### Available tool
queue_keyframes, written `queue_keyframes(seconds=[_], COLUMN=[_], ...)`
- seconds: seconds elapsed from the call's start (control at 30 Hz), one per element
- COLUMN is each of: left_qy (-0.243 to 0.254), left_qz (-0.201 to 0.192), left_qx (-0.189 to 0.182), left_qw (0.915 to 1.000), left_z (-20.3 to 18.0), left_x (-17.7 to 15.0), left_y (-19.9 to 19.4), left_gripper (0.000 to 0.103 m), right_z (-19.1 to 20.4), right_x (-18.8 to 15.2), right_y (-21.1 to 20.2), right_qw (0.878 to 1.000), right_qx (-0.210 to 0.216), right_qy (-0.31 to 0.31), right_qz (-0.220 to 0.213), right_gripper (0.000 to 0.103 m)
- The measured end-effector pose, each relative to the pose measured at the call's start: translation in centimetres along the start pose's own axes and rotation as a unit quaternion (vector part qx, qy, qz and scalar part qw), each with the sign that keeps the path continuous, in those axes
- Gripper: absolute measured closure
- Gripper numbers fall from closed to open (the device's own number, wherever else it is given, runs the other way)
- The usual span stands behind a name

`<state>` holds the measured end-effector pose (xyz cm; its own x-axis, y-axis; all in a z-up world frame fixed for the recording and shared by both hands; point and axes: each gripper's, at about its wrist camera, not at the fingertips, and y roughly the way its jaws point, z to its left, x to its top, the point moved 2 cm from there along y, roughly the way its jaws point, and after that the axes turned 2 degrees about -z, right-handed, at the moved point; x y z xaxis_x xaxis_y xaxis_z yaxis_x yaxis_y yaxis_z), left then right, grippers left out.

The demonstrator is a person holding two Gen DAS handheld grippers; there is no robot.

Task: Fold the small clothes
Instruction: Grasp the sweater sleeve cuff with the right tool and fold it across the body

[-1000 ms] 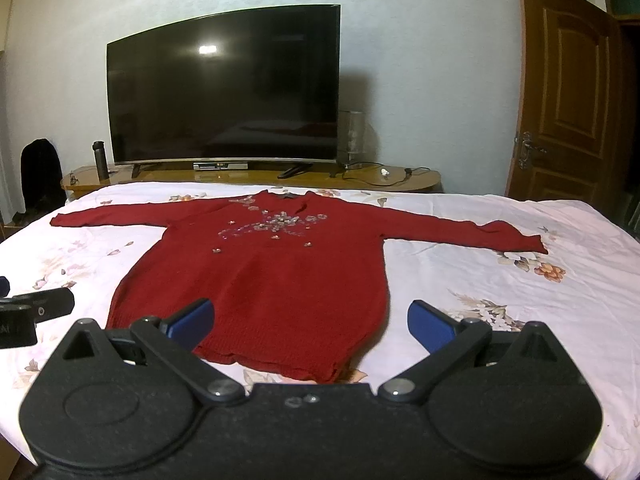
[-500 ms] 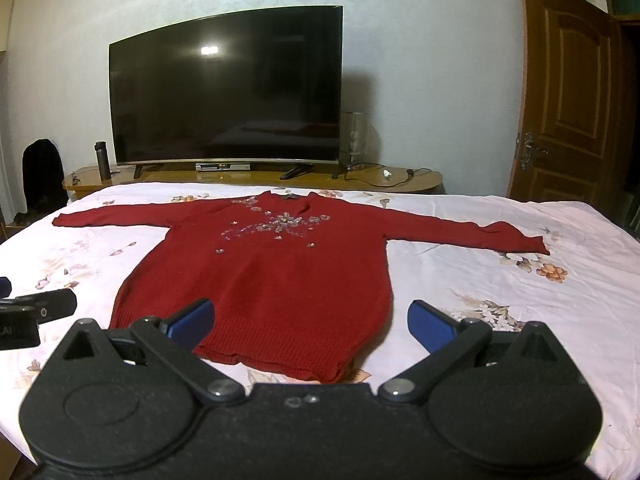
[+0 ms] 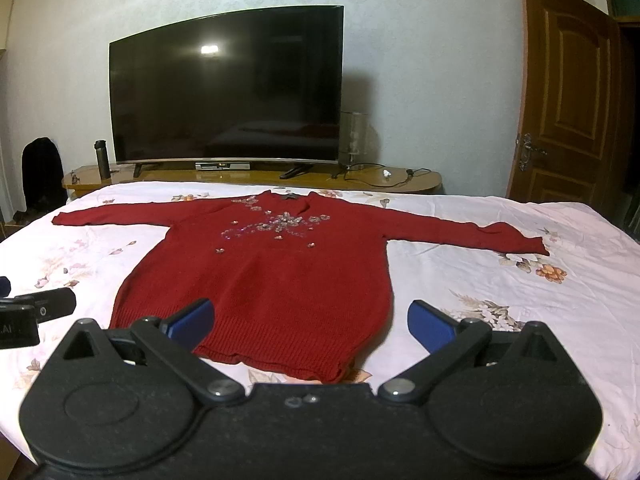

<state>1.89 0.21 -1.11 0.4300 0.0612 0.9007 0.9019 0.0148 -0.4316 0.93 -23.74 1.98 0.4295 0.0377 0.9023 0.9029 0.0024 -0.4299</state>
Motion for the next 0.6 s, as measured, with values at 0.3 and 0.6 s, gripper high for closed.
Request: queue_keyframes(seconds=[0.3,0.6], left_qy=[0.000,-0.027], left_qz=[0.007,-0.015], left_qx=[-0.007,-0.064], left_qw=[1.0000,0.9975], left_z=[0.1,0.2], left_x=[0.0,3.3], left_y=[0.0,4.6], left_gripper=[0.000,0.000], right_z=[0.2,-5.6], right_x=[-0.1,1.6], right_y=[0.0,1.8], right_qw=[1.000,0.999], right_qx=[0.002,-0.020], right_qy=[0.000,0.045], right_qz=[0.001,-0.011], right_gripper=[0.000,0.001])
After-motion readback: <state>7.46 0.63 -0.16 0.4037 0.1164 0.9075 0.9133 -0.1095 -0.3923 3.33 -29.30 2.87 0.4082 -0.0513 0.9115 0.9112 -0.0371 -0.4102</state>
